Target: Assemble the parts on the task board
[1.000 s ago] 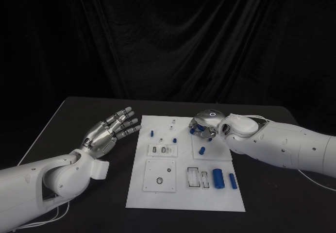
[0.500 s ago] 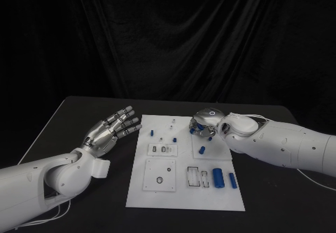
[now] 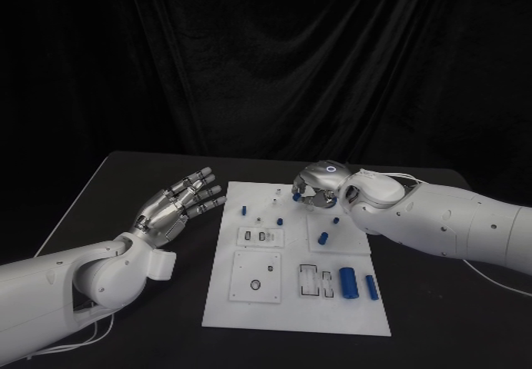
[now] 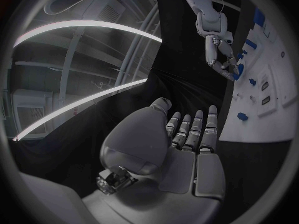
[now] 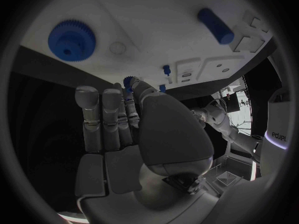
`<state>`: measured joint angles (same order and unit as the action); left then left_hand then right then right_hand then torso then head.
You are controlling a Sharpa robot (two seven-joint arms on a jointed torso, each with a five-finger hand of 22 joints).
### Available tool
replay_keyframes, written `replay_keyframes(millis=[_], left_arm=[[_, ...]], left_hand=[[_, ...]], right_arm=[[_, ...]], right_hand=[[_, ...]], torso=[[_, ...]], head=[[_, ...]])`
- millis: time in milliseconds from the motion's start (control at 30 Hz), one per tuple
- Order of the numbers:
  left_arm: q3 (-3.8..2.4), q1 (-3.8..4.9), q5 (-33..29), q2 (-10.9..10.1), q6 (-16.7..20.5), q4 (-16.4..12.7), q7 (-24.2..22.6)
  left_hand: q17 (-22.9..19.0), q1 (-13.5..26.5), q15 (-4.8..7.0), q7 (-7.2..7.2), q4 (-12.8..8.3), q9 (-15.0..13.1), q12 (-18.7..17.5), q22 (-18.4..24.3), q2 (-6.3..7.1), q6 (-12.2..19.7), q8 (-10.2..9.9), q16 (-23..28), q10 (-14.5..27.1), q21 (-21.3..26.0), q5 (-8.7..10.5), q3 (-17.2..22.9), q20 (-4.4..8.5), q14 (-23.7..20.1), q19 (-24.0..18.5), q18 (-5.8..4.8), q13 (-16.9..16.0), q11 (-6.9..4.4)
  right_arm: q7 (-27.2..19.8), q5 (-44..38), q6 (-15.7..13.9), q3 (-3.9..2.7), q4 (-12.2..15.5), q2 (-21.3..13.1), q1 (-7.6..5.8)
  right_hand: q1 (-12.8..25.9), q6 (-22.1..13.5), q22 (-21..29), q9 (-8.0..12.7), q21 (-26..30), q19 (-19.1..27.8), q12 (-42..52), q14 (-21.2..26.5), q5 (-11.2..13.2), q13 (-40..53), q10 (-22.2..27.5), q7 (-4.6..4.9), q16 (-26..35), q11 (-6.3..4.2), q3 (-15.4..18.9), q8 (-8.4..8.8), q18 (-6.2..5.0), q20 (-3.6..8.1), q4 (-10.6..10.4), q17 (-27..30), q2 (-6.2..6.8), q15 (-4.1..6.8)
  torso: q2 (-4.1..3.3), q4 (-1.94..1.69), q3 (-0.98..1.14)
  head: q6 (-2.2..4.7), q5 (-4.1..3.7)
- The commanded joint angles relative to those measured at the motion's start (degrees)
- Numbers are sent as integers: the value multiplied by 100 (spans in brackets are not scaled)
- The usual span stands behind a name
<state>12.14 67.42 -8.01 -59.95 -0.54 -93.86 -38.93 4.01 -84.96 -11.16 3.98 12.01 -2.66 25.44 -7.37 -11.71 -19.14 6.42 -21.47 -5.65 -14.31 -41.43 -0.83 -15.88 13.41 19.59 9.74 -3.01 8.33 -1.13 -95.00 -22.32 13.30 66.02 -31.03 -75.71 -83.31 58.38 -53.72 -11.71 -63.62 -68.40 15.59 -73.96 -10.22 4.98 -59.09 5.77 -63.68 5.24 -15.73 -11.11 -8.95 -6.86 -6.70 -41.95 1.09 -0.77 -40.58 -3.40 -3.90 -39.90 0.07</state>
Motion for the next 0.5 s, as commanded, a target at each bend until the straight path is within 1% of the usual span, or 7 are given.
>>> replay_keyframes(millis=[33, 100, 167, 200, 333, 400, 500], left_arm=[[-5, 7, 14, 8, -15, -14, -638], [-5, 7, 14, 18, -10, -11, -638], [-5, 7, 14, 26, -11, -14, -636], [-4, 7, 14, 33, -13, -18, -634], [-4, 7, 14, 59, -25, -26, -626], [-4, 7, 14, 72, -32, -17, -621], [-4, 7, 14, 91, -41, 4, -618]], left_hand=[[-8, 3, 3, -5, -6, 5, -11, 7, 4, 30, -14, 33, 16, 10, 31, 44, -5, -51, -55, -76, 3, 22], [-8, 3, 3, -5, -6, 5, -11, 7, 4, 30, -14, 33, 16, 10, 31, 44, -5, -51, -55, -76, 3, 22], [-9, 3, 2, -4, -7, 4, -4, 7, 4, 24, -12, 34, 15, 10, 31, 47, -5, -52, -55, -76, 2, 23], [-9, 3, 2, -4, -8, 3, -3, 7, 4, 22, -12, 35, 14, 10, 31, 47, -5, -52, -55, -76, 2, 23], [-10, 5, 2, 0, -11, 3, -2, 7, 9, 22, -12, 36, 15, 10, 33, 50, -5, -55, -57, -77, 1, 23], [-10, 5, 2, 0, -11, 3, -2, 7, 9, 22, -12, 36, 15, 10, 33, 50, -5, -55, -57, -77, 1, 23], [-11, 8, 1, 8, -13, 2, -2, 7, 13, 20, -11, 39, 15, 10, 38, 54, -6, -59, -58, -77, 1, 23]], right_arm=[[-33, 79, -169, -13, -145, 162, -46], [-28, 83, -123, -23, -316, 324, -62], [-19, 85, -86, -28, -462, 444, -62], [-13, 86, -68, -33, -561, 519, -56], [37, 89, 5, -45, -884, 749, -30], [64, 89, 59, -48, -958, 813, -23], [82, 90, 109, -50, -1013, 877, -17]], right_hand=[[5, 146, 2, -499, -15, -26, 10, -41, -12, 1, -34, -100, 6, 10, 16, -161, 114, 3, 28, 11, -43, -5], [2, 140, -1, -510, -14, -27, 2, -40, -12, -3, -29, -104, 8, 7, 18, -163, 113, 2, 35, 12, -39, -4], [-2, 126, 1, -526, -9, -23, -15, -38, -12, -9, -16, -107, 12, 5, 21, -163, 111, 2, 45, 15, -35, -1], [0, 113, 17, -536, 5, -11, -27, -29, -12, -14, -5, -106, 24, 6, 24, -160, 107, 2, 46, 33, -34, 0], [8, 55, 41, -569, 37, 16, -65, 3, -11, -27, 24, -86, 65, 17, 28, -141, 102, -2, 49, 83, -40, -8], [12, 19, 65, -586, 64, 39, -84, 24, -13, -33, 35, -72, 89, 26, 28, -126, 97, -6, 50, 112, -47, -15], [16, -9, 64, -601, 72, 47, -100, 32, -12, -38, 47, -65, 94, 32, 27, -115, 97, -11, 50, 112, -54, -20]], torso=[[1, -3, 2], [-1, 5, 3], [-5, -1, 2], [-9, -13, 2], [-23, -34, 2], [-25, -47, 0], [-27, -44, -3]], head=[[-36, 17], [-42, 30], [-36, 34], [-32, 32], [-28, 46], [-30, 17], [-34, -17]])
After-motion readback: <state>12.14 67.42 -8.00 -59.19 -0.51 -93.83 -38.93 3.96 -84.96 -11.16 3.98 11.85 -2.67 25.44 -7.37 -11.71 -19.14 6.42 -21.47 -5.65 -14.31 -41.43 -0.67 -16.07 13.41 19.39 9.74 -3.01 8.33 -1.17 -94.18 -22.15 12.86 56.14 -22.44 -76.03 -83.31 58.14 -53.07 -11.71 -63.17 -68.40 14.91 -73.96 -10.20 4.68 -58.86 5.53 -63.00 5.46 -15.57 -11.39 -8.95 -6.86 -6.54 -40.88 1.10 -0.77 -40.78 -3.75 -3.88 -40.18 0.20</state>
